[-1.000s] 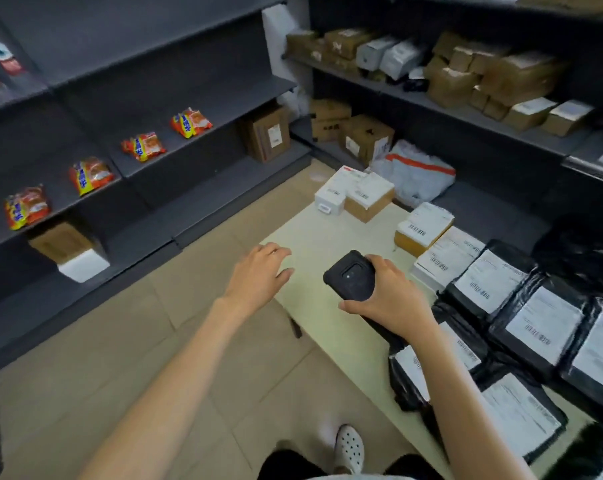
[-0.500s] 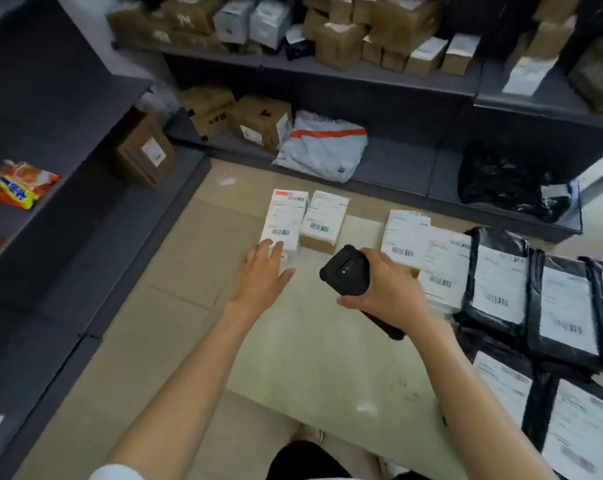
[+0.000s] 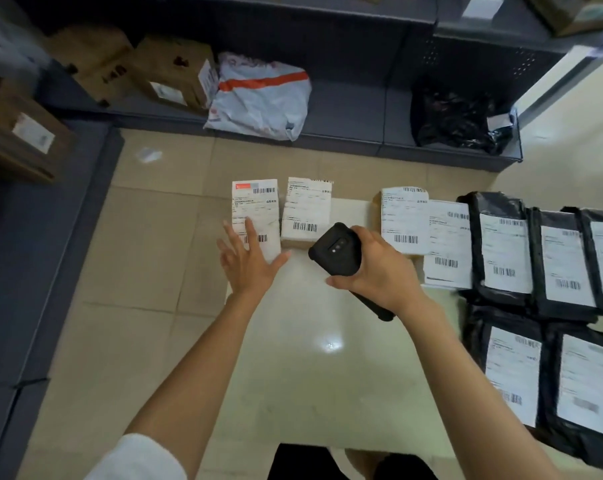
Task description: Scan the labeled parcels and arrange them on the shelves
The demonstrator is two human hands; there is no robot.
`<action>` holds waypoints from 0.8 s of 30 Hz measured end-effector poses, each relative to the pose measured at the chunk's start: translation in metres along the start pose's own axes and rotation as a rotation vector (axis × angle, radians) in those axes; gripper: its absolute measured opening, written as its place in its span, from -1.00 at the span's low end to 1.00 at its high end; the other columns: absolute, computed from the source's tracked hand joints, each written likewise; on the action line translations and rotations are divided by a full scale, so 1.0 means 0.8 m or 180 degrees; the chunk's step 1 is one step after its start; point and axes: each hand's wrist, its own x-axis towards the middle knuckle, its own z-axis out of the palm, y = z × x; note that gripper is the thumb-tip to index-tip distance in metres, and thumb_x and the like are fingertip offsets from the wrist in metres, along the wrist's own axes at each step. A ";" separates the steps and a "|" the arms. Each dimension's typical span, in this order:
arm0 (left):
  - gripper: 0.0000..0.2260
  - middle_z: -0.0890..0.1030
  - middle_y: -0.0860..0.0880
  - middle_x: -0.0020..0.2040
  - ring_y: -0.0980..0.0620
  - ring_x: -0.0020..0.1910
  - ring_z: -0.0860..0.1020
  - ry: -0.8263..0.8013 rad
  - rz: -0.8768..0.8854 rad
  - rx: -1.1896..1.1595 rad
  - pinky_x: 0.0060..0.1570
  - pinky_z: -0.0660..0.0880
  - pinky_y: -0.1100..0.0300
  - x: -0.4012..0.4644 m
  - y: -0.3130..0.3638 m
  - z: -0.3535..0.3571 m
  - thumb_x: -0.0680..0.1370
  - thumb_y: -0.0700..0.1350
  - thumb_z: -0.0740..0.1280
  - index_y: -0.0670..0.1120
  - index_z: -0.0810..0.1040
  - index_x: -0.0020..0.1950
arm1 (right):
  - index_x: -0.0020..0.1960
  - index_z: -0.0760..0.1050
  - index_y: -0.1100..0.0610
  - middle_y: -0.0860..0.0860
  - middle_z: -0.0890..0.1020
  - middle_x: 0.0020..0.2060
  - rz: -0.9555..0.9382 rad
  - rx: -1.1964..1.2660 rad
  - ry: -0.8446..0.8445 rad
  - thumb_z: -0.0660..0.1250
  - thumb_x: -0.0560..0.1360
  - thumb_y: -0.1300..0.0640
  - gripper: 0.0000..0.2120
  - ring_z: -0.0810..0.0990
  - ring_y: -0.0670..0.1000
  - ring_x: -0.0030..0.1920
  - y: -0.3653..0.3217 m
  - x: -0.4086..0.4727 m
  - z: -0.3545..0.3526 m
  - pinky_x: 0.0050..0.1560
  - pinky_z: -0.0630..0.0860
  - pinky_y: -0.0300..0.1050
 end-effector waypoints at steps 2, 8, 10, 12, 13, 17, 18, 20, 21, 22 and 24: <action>-0.05 -0.26 -0.20 0.58 -0.38 0.53 -0.11 0.0093 -0.0048 -0.0080 0.45 0.06 -0.22 0.000 -0.003 0.007 0.44 0.41 0.28 0.14 -0.25 0.58 | 0.41 0.31 -0.01 -0.07 0.51 0.19 0.0081 0.0002 0.0029 0.56 0.26 -0.26 -0.16 0.57 0.08 0.12 0.004 0.000 0.000 0.03 0.55 0.06; -0.04 0.07 -0.17 0.51 -0.27 0.37 0.22 0.0345 -0.0205 -0.0672 0.14 0.42 -0.15 -0.020 -0.011 0.006 0.38 0.07 0.51 0.10 -0.03 0.59 | 0.39 0.32 -0.02 -0.06 0.51 0.19 0.0102 0.0060 0.0075 0.56 0.26 -0.25 -0.17 0.58 0.09 0.13 -0.005 -0.012 0.005 0.05 0.55 0.06; 0.03 0.12 -0.18 0.50 -0.24 0.40 0.21 0.0315 -0.0403 -0.0897 0.12 0.43 -0.15 -0.029 -0.018 0.003 0.34 -0.01 0.56 -0.02 -0.06 0.60 | 0.38 0.32 -0.02 -0.07 0.51 0.17 0.0057 0.0115 0.0065 0.56 0.26 -0.25 -0.19 0.58 0.09 0.11 -0.009 -0.021 0.006 0.05 0.56 0.07; 0.02 0.20 -0.19 0.46 -0.23 0.41 0.23 0.0373 -0.0552 -0.1070 0.14 0.42 -0.14 -0.042 -0.030 0.002 0.28 -0.07 0.59 -0.12 0.02 0.57 | 0.39 0.32 -0.02 -0.06 0.51 0.16 0.0011 0.0108 0.0061 0.56 0.27 -0.25 -0.19 0.58 0.10 0.12 -0.010 -0.032 0.007 0.04 0.55 0.06; -0.01 0.24 -0.20 0.43 -0.22 0.40 0.26 0.0423 -0.0593 -0.1154 0.15 0.41 -0.12 -0.049 -0.037 0.001 0.26 -0.08 0.59 -0.15 0.08 0.54 | 0.40 0.31 -0.02 -0.06 0.51 0.17 -0.0014 0.0093 0.0061 0.56 0.28 -0.25 -0.18 0.57 0.10 0.13 -0.010 -0.039 0.008 0.04 0.54 0.04; -0.07 0.30 -0.19 0.38 -0.23 0.35 0.32 0.0712 -0.0621 -0.1495 0.16 0.42 -0.09 -0.081 -0.055 -0.008 0.22 -0.12 0.60 -0.16 0.19 0.48 | 0.41 0.31 -0.02 -0.06 0.51 0.17 -0.0126 0.0065 0.0058 0.54 0.29 -0.26 -0.19 0.57 0.08 0.12 -0.007 -0.074 0.009 0.04 0.53 0.01; -0.08 0.30 -0.18 0.37 -0.22 0.35 0.33 0.0832 -0.0586 -0.1562 0.16 0.42 -0.08 -0.090 -0.057 -0.011 0.21 -0.13 0.61 -0.15 0.20 0.47 | 0.39 0.33 -0.02 -0.07 0.51 0.14 -0.0141 0.0054 0.0049 0.54 0.29 -0.26 -0.20 0.57 0.08 0.10 -0.005 -0.084 0.008 0.03 0.53 0.00; -0.08 0.30 -0.15 0.35 -0.17 0.33 0.33 0.1061 -0.0377 -0.1669 0.15 0.46 -0.08 -0.110 -0.058 -0.022 0.20 -0.13 0.61 -0.12 0.21 0.45 | 0.36 0.35 -0.01 -0.08 0.50 0.09 -0.0140 0.0048 0.0052 0.54 0.28 -0.27 -0.23 0.58 0.07 0.07 -0.002 -0.106 0.007 0.02 0.52 -0.01; -0.08 0.31 -0.13 0.34 -0.15 0.31 0.34 0.1174 -0.0240 -0.1683 0.13 0.47 -0.09 -0.120 -0.055 -0.030 0.20 -0.12 0.61 -0.10 0.21 0.44 | 0.35 0.36 -0.02 -0.08 0.51 0.09 -0.0131 0.0067 0.0087 0.54 0.27 -0.27 -0.24 0.58 0.07 0.05 0.000 -0.118 0.006 0.02 0.53 -0.01; -0.08 0.31 -0.12 0.33 -0.14 0.30 0.34 0.1285 -0.0101 -0.1665 0.12 0.47 -0.09 -0.129 -0.049 -0.039 0.19 -0.11 0.61 -0.09 0.20 0.44 | 0.33 0.36 -0.02 -0.08 0.52 0.10 -0.0117 0.0110 0.0137 0.53 0.26 -0.27 -0.25 0.58 0.06 0.05 0.003 -0.131 0.004 0.02 0.55 0.01; -0.05 0.32 -0.12 0.32 -0.15 0.29 0.32 0.1461 0.0224 -0.1596 0.14 0.44 -0.03 -0.148 -0.033 -0.058 0.18 -0.10 0.60 -0.08 0.19 0.47 | 0.29 0.38 -0.03 -0.08 0.55 0.08 -0.0101 0.0239 0.0254 0.53 0.26 -0.26 -0.29 0.58 0.05 0.02 0.006 -0.156 -0.003 0.02 0.56 0.02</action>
